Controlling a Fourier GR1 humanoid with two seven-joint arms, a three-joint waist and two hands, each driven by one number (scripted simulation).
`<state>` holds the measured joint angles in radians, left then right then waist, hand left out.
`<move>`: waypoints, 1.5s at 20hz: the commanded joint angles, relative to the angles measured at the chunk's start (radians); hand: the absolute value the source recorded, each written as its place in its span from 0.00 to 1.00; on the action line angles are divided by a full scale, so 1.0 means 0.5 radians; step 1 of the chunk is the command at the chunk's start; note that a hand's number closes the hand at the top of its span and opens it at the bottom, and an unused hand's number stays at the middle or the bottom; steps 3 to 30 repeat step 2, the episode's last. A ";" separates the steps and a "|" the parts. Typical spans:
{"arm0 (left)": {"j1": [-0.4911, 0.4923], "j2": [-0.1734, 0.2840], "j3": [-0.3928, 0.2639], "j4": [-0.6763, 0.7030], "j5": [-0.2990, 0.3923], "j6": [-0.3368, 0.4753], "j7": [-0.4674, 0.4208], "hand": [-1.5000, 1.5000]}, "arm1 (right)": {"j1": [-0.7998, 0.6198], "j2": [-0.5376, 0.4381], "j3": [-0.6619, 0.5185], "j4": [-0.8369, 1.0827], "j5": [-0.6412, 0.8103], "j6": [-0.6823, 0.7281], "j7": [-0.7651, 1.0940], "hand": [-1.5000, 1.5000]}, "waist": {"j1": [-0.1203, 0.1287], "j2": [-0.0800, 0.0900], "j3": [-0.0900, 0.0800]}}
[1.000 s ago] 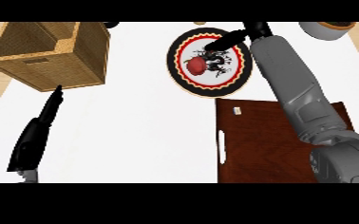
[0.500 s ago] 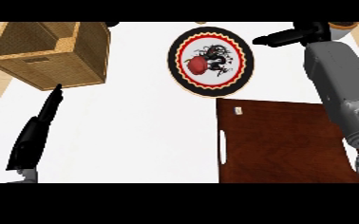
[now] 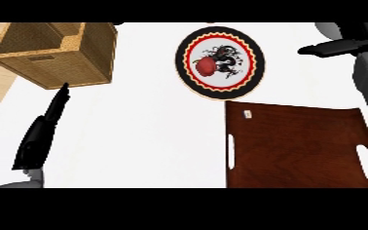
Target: Pick the bell pepper from the tray and place it in the plate
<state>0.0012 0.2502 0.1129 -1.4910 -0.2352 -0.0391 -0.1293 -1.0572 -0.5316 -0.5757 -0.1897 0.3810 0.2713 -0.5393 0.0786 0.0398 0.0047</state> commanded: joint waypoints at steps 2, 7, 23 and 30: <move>0.035 0.000 -0.003 0.010 0.004 -0.015 -0.039 0.50 | 0.029 -0.159 -0.022 0.037 -0.009 0.100 -0.035 0.00 | 0.025 0.005 0.001; 0.035 0.000 -0.003 0.010 0.004 -0.015 -0.039 0.50 | 0.029 -0.159 -0.022 0.037 -0.009 0.100 -0.035 0.00 | 0.025 0.005 0.001; 0.035 0.000 -0.003 0.010 0.004 -0.015 -0.039 0.50 | 0.029 -0.159 -0.022 0.037 -0.009 0.100 -0.035 0.00 | 0.025 0.005 0.001; 0.035 0.000 -0.003 0.010 0.004 -0.015 -0.039 0.50 | 0.029 -0.159 -0.022 0.037 -0.009 0.100 -0.035 0.00 | 0.025 0.005 0.001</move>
